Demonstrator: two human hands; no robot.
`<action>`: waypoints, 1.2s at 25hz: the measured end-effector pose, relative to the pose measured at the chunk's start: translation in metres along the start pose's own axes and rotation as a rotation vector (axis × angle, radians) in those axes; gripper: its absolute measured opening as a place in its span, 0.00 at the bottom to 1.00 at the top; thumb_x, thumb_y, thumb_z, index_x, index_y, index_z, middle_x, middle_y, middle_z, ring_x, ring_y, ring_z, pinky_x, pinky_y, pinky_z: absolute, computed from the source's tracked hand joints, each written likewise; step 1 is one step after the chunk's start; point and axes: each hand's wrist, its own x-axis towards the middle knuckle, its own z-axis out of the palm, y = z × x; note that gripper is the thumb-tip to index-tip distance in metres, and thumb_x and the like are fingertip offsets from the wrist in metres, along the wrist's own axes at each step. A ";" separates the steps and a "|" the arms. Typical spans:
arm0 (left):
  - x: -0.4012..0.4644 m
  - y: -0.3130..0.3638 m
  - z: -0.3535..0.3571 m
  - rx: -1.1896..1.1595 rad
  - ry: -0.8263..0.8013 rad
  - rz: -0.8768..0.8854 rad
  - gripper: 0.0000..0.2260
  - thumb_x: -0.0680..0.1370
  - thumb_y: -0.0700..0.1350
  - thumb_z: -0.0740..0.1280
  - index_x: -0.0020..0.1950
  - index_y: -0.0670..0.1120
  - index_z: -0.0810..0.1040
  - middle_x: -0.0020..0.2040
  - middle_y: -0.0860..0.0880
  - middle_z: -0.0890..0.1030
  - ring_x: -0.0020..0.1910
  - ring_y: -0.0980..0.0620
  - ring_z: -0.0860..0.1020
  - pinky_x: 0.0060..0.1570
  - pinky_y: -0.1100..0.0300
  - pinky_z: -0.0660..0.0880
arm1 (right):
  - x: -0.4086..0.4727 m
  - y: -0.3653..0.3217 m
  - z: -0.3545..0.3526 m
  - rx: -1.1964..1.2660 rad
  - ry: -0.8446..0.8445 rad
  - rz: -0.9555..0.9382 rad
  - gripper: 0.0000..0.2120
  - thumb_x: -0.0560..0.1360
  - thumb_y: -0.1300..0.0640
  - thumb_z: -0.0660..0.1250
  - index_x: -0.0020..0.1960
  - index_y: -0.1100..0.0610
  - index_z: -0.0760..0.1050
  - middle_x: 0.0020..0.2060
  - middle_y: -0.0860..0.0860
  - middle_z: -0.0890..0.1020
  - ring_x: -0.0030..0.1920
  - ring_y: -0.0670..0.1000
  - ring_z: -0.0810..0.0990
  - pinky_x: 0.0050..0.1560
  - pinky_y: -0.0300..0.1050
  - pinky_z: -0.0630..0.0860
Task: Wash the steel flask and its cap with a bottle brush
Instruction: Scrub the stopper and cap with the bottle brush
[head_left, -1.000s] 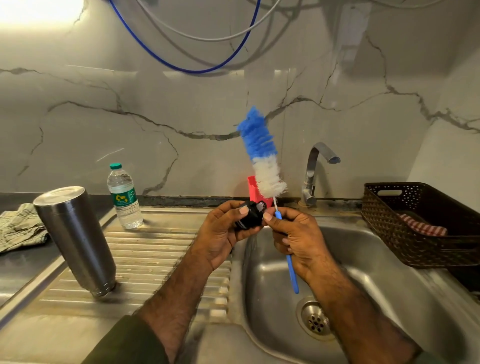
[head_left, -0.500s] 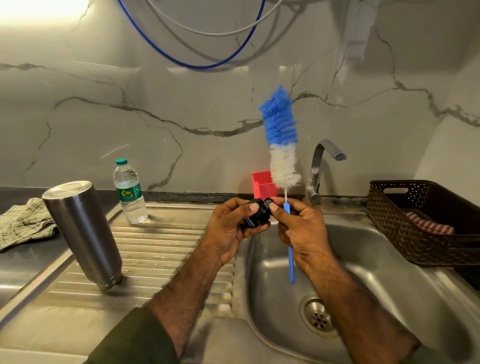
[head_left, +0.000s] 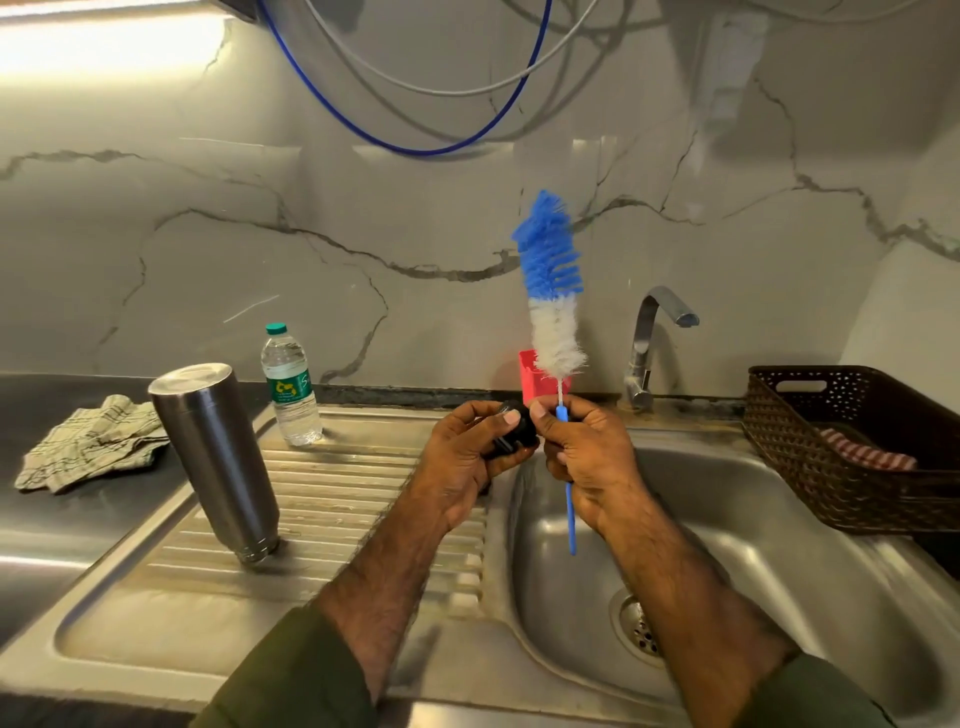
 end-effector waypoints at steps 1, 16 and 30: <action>-0.001 0.004 -0.010 0.047 -0.028 -0.010 0.18 0.73 0.38 0.79 0.60 0.38 0.80 0.56 0.36 0.85 0.54 0.40 0.86 0.53 0.46 0.86 | 0.002 0.002 0.004 -0.030 -0.020 0.017 0.03 0.78 0.61 0.74 0.50 0.60 0.85 0.29 0.53 0.72 0.24 0.45 0.63 0.23 0.38 0.61; -0.069 0.043 -0.142 0.871 0.397 0.080 0.24 0.53 0.46 0.85 0.43 0.53 0.78 0.46 0.45 0.87 0.46 0.43 0.88 0.50 0.39 0.85 | -0.017 0.039 0.105 -0.479 -0.208 0.172 0.11 0.82 0.59 0.66 0.45 0.59 0.84 0.30 0.52 0.81 0.25 0.48 0.68 0.27 0.39 0.63; -0.054 0.063 -0.121 1.141 0.245 0.058 0.32 0.63 0.46 0.88 0.62 0.50 0.77 0.57 0.52 0.81 0.54 0.52 0.80 0.47 0.61 0.78 | -0.013 0.016 0.072 -0.637 -0.111 0.134 0.10 0.81 0.56 0.68 0.46 0.59 0.85 0.32 0.52 0.84 0.28 0.47 0.75 0.30 0.39 0.70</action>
